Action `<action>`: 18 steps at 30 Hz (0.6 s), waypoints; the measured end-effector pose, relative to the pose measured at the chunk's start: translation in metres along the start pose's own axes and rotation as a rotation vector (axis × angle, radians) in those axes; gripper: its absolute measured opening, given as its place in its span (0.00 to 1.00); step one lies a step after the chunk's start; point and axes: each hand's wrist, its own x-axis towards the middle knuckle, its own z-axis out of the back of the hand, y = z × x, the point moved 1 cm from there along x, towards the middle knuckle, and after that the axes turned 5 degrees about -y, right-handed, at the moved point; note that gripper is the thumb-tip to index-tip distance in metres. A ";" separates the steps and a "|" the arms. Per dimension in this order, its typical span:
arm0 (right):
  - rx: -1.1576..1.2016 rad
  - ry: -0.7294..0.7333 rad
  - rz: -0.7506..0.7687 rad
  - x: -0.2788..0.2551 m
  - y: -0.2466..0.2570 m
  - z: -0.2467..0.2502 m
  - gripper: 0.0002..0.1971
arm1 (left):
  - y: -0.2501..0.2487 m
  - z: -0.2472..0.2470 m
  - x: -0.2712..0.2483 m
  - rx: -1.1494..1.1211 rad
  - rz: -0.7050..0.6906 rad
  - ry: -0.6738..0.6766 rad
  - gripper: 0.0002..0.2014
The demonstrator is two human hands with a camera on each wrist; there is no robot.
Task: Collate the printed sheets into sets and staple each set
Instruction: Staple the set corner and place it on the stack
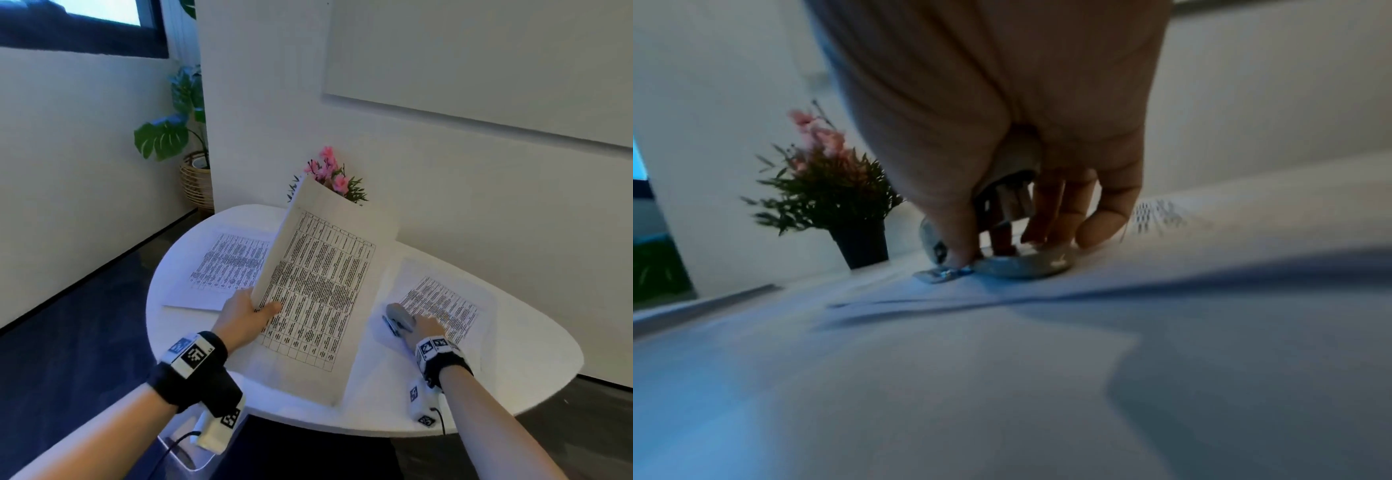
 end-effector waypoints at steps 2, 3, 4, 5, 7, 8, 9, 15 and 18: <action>0.080 -0.025 -0.016 0.000 0.000 -0.002 0.11 | 0.000 0.000 0.000 0.013 0.016 0.005 0.12; 0.173 -0.034 -0.025 0.000 -0.002 -0.001 0.08 | -0.001 -0.001 -0.001 0.023 0.022 0.009 0.13; 0.272 -0.055 -0.039 -0.001 -0.003 0.003 0.07 | -0.001 -0.002 0.000 0.030 0.023 0.013 0.13; 0.379 -0.099 -0.058 -0.002 -0.005 0.010 0.07 | -0.002 -0.003 0.000 0.039 0.023 0.016 0.15; 0.600 -0.232 -0.098 -0.005 -0.010 0.025 0.09 | -0.004 -0.005 0.001 0.068 0.010 0.015 0.17; 0.710 -0.318 -0.119 -0.010 -0.010 0.039 0.09 | -0.006 -0.007 0.001 0.083 -0.002 0.019 0.17; 0.809 -0.416 -0.121 -0.015 -0.009 0.054 0.10 | -0.009 -0.009 0.001 0.092 -0.015 0.032 0.17; 1.642 -0.740 0.033 -0.054 0.040 0.172 0.09 | -0.030 -0.028 -0.006 0.140 -0.137 0.153 0.12; 1.754 -0.696 0.158 -0.066 0.066 0.200 0.17 | -0.038 -0.037 -0.011 0.189 -0.199 0.194 0.13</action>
